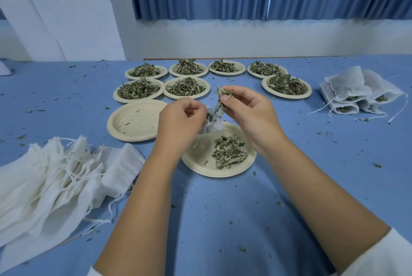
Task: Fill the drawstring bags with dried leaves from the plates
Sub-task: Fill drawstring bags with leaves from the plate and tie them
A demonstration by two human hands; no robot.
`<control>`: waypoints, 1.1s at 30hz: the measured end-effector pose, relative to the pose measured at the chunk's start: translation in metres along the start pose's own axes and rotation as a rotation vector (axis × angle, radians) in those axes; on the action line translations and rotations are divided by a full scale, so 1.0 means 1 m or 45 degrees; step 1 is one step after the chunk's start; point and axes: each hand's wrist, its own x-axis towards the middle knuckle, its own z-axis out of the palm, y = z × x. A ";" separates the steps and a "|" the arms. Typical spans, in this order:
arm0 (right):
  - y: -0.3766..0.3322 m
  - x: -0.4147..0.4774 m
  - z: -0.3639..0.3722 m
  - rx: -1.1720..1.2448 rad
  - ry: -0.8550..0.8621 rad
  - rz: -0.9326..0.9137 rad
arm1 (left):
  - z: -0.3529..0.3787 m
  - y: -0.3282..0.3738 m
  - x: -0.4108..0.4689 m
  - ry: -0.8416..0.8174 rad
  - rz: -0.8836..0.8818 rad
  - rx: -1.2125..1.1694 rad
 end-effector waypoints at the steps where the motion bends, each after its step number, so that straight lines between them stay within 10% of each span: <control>1: 0.001 0.000 0.001 0.042 0.014 -0.010 | 0.001 0.000 -0.001 -0.022 -0.007 0.009; 15: 0.010 -0.008 0.006 -0.575 0.017 -0.237 | 0.002 0.004 0.000 0.033 -0.253 -0.367; 33: 0.014 -0.006 0.004 -1.107 -0.089 -0.220 | 0.008 0.004 -0.004 -0.102 -0.093 -0.048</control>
